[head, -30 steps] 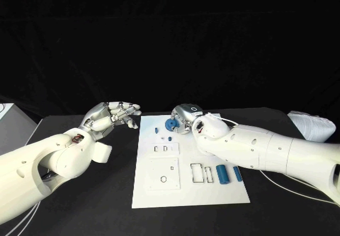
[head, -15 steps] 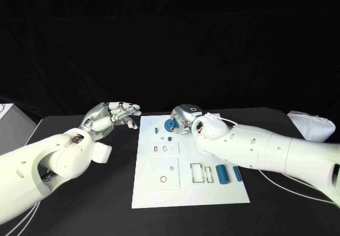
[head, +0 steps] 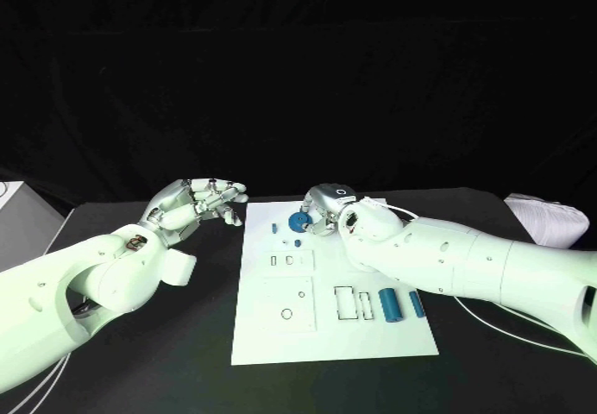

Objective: Assemble the parts on the task board

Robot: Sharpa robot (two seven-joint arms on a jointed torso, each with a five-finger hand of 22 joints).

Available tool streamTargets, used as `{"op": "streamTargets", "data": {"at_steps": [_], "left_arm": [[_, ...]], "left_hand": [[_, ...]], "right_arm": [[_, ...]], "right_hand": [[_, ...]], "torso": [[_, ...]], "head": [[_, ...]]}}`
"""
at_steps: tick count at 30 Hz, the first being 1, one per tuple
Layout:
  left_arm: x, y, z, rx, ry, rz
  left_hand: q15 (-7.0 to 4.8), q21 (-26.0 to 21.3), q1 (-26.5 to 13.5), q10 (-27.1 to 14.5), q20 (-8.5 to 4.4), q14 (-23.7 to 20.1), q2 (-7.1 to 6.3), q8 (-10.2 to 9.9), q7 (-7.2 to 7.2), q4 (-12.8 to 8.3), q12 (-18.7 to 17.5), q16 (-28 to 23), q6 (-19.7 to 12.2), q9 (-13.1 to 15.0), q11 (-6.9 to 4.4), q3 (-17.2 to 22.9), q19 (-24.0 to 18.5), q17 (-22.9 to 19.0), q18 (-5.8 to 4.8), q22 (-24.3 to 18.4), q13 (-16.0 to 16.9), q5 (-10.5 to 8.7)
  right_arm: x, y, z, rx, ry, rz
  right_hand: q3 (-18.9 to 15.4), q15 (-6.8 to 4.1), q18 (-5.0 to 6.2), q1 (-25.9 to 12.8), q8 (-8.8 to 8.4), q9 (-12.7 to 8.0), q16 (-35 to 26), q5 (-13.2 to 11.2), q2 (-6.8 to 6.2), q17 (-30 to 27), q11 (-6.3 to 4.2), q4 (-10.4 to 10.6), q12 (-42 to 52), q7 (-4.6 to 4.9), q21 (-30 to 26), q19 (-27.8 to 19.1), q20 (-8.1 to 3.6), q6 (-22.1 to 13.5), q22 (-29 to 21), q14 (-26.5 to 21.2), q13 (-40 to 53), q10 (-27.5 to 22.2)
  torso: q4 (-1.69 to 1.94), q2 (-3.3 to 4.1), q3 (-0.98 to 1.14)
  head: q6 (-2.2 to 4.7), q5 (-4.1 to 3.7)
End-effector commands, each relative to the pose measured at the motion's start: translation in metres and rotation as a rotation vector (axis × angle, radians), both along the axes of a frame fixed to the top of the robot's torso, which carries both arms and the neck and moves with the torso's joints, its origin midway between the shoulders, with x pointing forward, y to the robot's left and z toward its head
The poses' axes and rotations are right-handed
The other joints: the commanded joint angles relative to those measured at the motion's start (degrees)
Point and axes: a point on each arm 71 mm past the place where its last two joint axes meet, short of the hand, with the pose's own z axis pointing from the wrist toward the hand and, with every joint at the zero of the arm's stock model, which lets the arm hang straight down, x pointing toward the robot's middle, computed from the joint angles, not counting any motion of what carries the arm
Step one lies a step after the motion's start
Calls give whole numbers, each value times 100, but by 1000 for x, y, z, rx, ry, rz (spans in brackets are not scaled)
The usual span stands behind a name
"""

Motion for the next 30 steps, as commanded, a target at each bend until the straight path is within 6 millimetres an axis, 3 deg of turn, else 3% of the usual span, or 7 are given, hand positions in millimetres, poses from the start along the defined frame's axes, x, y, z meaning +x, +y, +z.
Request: {"op": "streamTargets", "data": {"at_steps": [1, 7, 16, 22, 28, 30], "left_arm": [[-1, -2, 1, -3, -6, -22], [-1, -2, 1, -2, -5, -21], [-1, -2, 1, -2, -5, -20], [0, -2, 1, -1, -5, -18], [0, 1, 0, 1, -5, -12], [0, 2, 0, 2, -6, -9]], "left_hand": [[8, 22, -18, -40, 7, -39, 2, -37, 6, -11, -24, 37, -41, 9, -16, 7, -52, 8, 64, 7, 6, -10], [8, 22, -18, -40, 7, -39, 2, -37, 6, -11, -24, 37, -41, 9, -16, 7, -52, 8, 64, 7, 6, -10], [11, 41, -22, -46, 10, -48, 3, -41, 9, -12, -24, 44, -47, 14, -14, 8, -71, 9, 64, 18, 6, -10], [11, 41, -22, -46, 10, -48, 3, -41, 9, -12, -24, 44, -47, 14, -14, 8, -71, 9, 64, 18, 6, -10], [11, 41, -22, -46, 10, -48, 3, -41, 9, -12, -24, 44, -47, 14, -14, 8, -71, 9, 64, 18, 6, -10], [11, 41, -22, -46, 10, -48, 3, -41, 9, -12, -24, 44, -47, 14, -14, 8, -71, 9, 64, 18, 6, -10]], "right_arm": [[0, 0, 0, -12, 0, -2], [-2, 1, -1, -9, 19, 20], [-2, -3, -7, -3, 99, 33], [-5, -20, -3, 56, 66, 11], [-18, -48, 16, 194, -17, 21], [-22, -60, 25, 235, -33, 36]], "right_hand": [[-25, 49, -82, -4, -37, -10, 36, 19, 31, 1507, 30, -2, 20, 6, 26, 600, 49, -24, 1509, 596, 1505, 609], [-56, 43, -82, -32, -29, -5, 36, 17, 34, 1507, 34, 28, 20, 1, 26, 600, 51, 6, 1509, 596, 1505, 609], [-169, 16, -82, -560, -125, -33, 36, 240, 266, 1507, 11, 566, 20, -26, 26, 600, 29, -16, 1509, 596, 1505, 609], [-175, 21, -82, -606, -135, -34, 36, 238, 277, 1507, 11, 613, 20, -21, 26, 600, 30, -15, 1509, 596, 1505, 609], [-171, 40, -82, -478, -139, -31, 36, 225, 208, 1507, 30, 538, 20, 3, 26, 600, 45, 16, 1509, 596, 1505, 609], [-129, 46, -82, -334, -148, -30, 36, 204, 192, 1507, 39, 451, 20, 12, 26, 600, 52, 28, 1509, 596, 1505, 609]], "torso": [[-1, 0, -1], [-2, 0, -3], [-2, -2, -4], [-7, -8, 1], [-46, -11, 19], [-74, -18, 42]], "head": [[-4, -1], [-1, 0], [0, 9], [7, 27], [51, 26], [68, 31]]}}
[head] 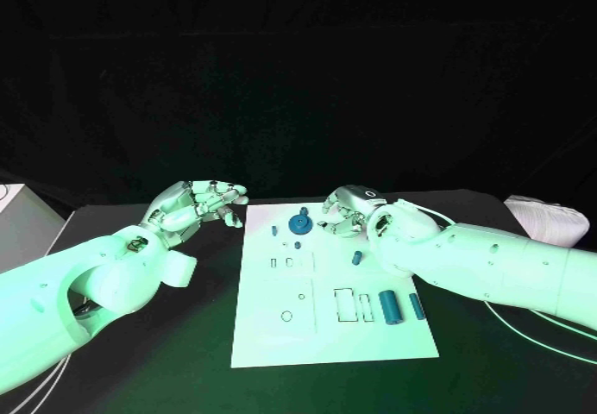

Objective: Assemble the parts on the task board

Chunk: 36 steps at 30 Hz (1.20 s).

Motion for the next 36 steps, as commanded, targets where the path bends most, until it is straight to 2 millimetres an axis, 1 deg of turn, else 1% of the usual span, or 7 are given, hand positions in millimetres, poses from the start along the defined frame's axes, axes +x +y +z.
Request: {"op": "streamTargets", "data": {"at_steps": [1, 9, 14, 20, 26, 33, 36], "left_arm": [[0, 0, 1, -3, -7, -12], [1, 2, 0, -1, -7, -5], [1, 2, -2, -1, -4, -4], [1, 1, -7, -3, 6, -6], [0, 2, -12, -3, 15, -4], [1, 2, -14, -1, 17, -4], [1, 2, -14, -1, 17, -5]], "left_hand": [[10, 20, -22, -46, 1, -48, 3, -20, 9, -13, -24, 21, -47, 5, -14, 8, -21, 5, 65, 6, 6, -10], [13, 33, -26, -54, 4, -54, 1, -26, 13, -13, -26, 26, -55, 7, -10, 8, -33, 6, 65, 14, 5, -10], [13, 33, -26, -54, 4, -54, 1, -26, 13, -13, -26, 26, -55, 7, -10, 8, -33, 6, 65, 14, 5, -10], [13, 33, -26, -54, 4, -54, 1, -26, 13, -13, -26, 26, -55, 7, -10, 8, -33, 6, 65, 14, 5, -10], [13, 33, -26, -54, 4, -54, 1, -26, 13, -13, -26, 26, -55, 7, -10, 8, -33, 6, 65, 14, 5, -10], [13, 33, -26, -54, 4, -54, 1, -26, 13, -13, -26, 26, -55, 7, -10, 8, -33, 6, 65, 14, 5, -10], [13, 33, -26, -54, 4, -54, 1, -26, 13, -13, -26, 26, -55, 7, -10, 8, -33, 6, 65, 14, 5, -10]], "right_arm": [[-6, -13, 19, 144, -71, 44], [-6, -71, 35, 190, 1, 54], [-4, -101, 34, 167, 40, 36], [1, -132, 30, 113, 74, -1], [6, -146, 23, 69, 87, -33], [11, -143, 17, 52, 89, -46], [13, -141, 13, 47, 93, -53]], "right_hand": [[53, 48, -82, 270, -37, 0, 36, -38, -18, 1508, 47, -165, 19, 20, 26, 600, 56, 28, 1505, 596, 1507, 609], [171, 39, -82, 865, -101, -16, 36, -423, -157, 1508, 70, -601, 19, 40, 26, 600, 54, 31, 1505, 596, 1507, 609], [126, 8, -82, 1076, -118, -21, 36, -613, -229, 1508, 54, -749, 19, 18, 26, 600, 32, 45, 1505, 596, 1507, 609], [87, -14, -82, 1154, -132, -26, 36, -706, -244, 1508, 41, -796, 19, -1, 26, 600, 14, 42, 1505, 596, 1507, 609], [54, -12, -82, 1204, -184, -46, 36, -722, -248, 1508, 36, -822, 19, 3, 26, 600, 8, -27, 1505, 596, 1507, 609], [34, -3, -82, 1200, -205, -53, 36, -723, -246, 1508, 40, -817, 19, 10, 26, 600, 11, -56, 1505, 596, 1507, 609], [27, 1, -82, 1194, -210, -55, 36, -720, -241, 1508, 42, -811, 19, 12, 26, 600, 13, -61, 1505, 596, 1507, 609]], "torso": [[-56, -12, 39], [-160, -35, 117], [-181, -36, 147], [-188, -33, 172], [-186, -28, 158], [-158, -29, 138], [-165, -32, 132]], "head": [[40, 2], [89, 0], [82, 16], [67, -53], [15, -99], [-27, -130], [-40, -118]]}}
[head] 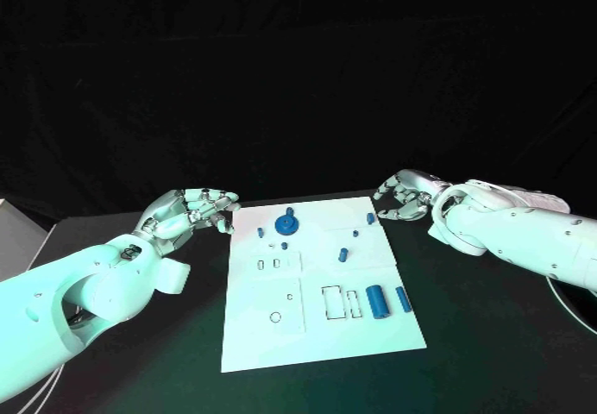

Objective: Assemble the parts on the task board

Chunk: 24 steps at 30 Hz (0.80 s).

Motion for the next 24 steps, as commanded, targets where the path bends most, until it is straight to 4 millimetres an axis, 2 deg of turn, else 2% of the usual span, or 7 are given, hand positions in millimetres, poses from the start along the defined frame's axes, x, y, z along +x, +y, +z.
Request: {"op": "streamTargets", "data": {"at_steps": [1, 5, 12, 18, 24], "left_arm": [[-1, -3, 1, -5, -11, -22], [-1, -3, 1, -4, -11, -22], [-1, -2, 0, -3, -11, -22], [-1, -1, 0, -1, -12, -20], [-1, -2, 0, -1, -12, -22]], "left_hand": [[-7, 33, -26, -33, 3, -33, 1, -26, -8, -13, -26, 26, -34, 9, 11, 8, -34, 8, 66, 6, 5, -10], [-7, 33, -26, -33, 3, -33, 1, -26, -8, -13, -26, 26, -34, 9, 11, 8, -34, 8, 66, 6, 5, -10], [-7, 52, -16, -32, 6, -44, 3, -26, -12, -25, -23, 32, -32, 16, 10, 15, -53, 8, 67, 18, 7, -10], [-7, 52, -16, -32, 6, -44, 3, -26, -12, -25, -23, 32, -32, 16, 10, 15, -53, 8, 67, 18, 7, -10], [-7, 52, -16, -32, 6, -44, 3, -26, -12, -25, -23, 32, -32, 16, 10, 15, -53, 8, 67, 18, 7, -10]], "right_arm": [[1, 3, -6, -27, 16, 14], [3, 5, -13, -31, 24, 2], [5, 6, -19, -40, 36, -11], [5, 8, -23, -45, 53, -8], [5, 10, -26, -46, 57, -9]], "right_hand": [[-31, 2, -82, 51, -28, -12, 36, -26, 16, 1509, 2, -14, 20, -4, 26, 600, 14, -44, 1508, 596, 1508, 608], [-39, 10, -82, 43, -34, -14, 36, -3, 30, 1509, 4, -3, 20, 0, 26, 600, 18, -48, 1508, 596, 1508, 608], [-52, 16, -82, 30, -38, -14, 36, 20, 41, 1509, 9, 12, 20, 5, 26, 600, 23, -47, 1508, 596, 1508, 608], [-58, 18, -82, 24, -35, -12, 36, 32, 47, 1509, 11, 19, 20, 6, 26, 600, 26, -35, 1508, 596, 1508, 608], [-67, 18, -82, 21, -23, -7, 36, 62, 61, 1509, 14, 29, 20, 6, 26, 600, 29, -5, 1508, 596, 1508, 608]], "torso": [[3, -4, -12], [7, -5, -12], [-7, -8, -20], [-15, -9, -6], [-10, -11, -10]], "head": [[-22, 9], [-41, 16], [-64, 25], [-77, 34], [-73, 36]]}}
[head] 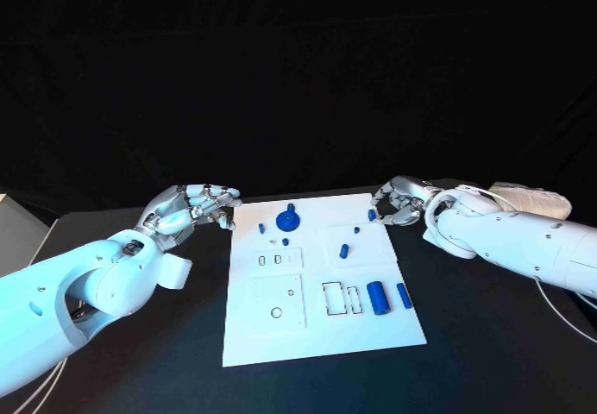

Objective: Assemble the parts on the task board

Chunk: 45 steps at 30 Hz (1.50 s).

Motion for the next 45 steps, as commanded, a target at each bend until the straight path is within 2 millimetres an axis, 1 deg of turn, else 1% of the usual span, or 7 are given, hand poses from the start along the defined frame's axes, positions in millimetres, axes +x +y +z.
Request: {"op": "streamTargets", "data": {"at_steps": [1, 7, 10, 16, 34, 43, 45], "left_arm": [[-1, -2, 1, -5, -10, -21], [0, -2, 1, -5, -10, -21], [0, -2, 1, -5, -9, -21], [0, -2, 1, -4, -9, -22], [0, -2, 0, -2, -7, -21], [0, -2, 0, -2, -6, -21], [0, -2, 0, -2, -6, -21]], "left_hand": [[-7, 12, -16, -32, 6, -44, 3, -26, -12, -25, -23, 32, -32, 5, 9, 15, -53, 9, 67, 6, 6, -10], [-7, 12, -16, -32, 6, -44, 3, -26, -12, -25, -23, 32, -32, 5, 9, 15, -53, 9, 67, 6, 6, -10], [-7, 12, -16, -32, 6, -44, 3, -26, -12, -25, -23, 32, -32, 5, 9, 15, -53, 9, 67, 6, 6, -10], [-7, 12, -16, -32, 6, -44, 3, -26, -12, -25, -23, 32, -32, 5, 9, 15, -53, 9, 67, 6, 6, -10], [-5, 31, -19, -37, 8, -50, 1, -29, -7, -29, -23, 39, -36, 11, 12, 15, -69, 10, 68, 17, 7, -10], [-4, 37, -23, -40, 9, -52, 0, -31, -5, -27, -24, 41, -39, 12, 14, 14, -74, 10, 67, 20, 6, -10], [-4, 37, -23, -40, 9, -52, 0, -31, -5, -27, -24, 41, -39, 12, 14, 14, -74, 10, 67, 20, 6, -10]], "right_arm": [[1, 2, -3, -16, 13, 3], [2, 4, -5, -14, 17, 1], [2, 5, -6, -12, 19, 2], [2, 7, -7, -12, 23, 4], [4, 10, -8, -13, 29, 5], [4, 10, -6, 6, -3, -12], [4, 9, -5, 8, -11, -18]], "right_hand": [[-36, 16, -82, 1, -18, 2, 36, 52, 55, 1510, 15, 3, 20, 5, 26, 600, 30, 10, 1506, 596, 1509, 608], [-22, -6, -82, -40, 18, 16, 36, 148, 139, 1510, 10, 70, 20, -6, 26, 600, 19, 113, 1506, 596, 1509, 608], [-2, -20, -82, -46, 34, 21, 36, 159, 167, 1510, 3, 88, 20, -16, 26, 600, 9, 155, 1506, 596, 1509, 608], [98, -72, -82, -44, 87, 37, 36, 162, 247, 1510, -39, 118, 20, -66, 26, 600, -35, 291, 1506, 596, 1509, 608], [239, -126, -82, -56, 161, 62, 36, 145, 335, 1510, -93, 130, 20, -127, 26, 600, -87, 448, 1506, 596, 1509, 608], [358, -228, -82, -171, 397, 170, 36, 153, 487, 1510, -218, 173, 20, -270, 26, 600, -179, 748, 1506, 596, 1509, 608], [366, -234, -82, -173, 415, 180, 36, 155, 498, 1510, -226, 170, 20, -278, 26, 600, -186, 763, 1506, 596, 1509, 608]], "torso": [[7, -3, 1], [11, 0, -3], [1, 3, -1], [5, 1, -5], [1, 4, -4], [7, 0, -4], [7, 0, -5]], "head": [[3, -2], [3, -8], [-3, 4], [-4, -1], [-18, 7], [-23, 4], [-23, 4]]}}
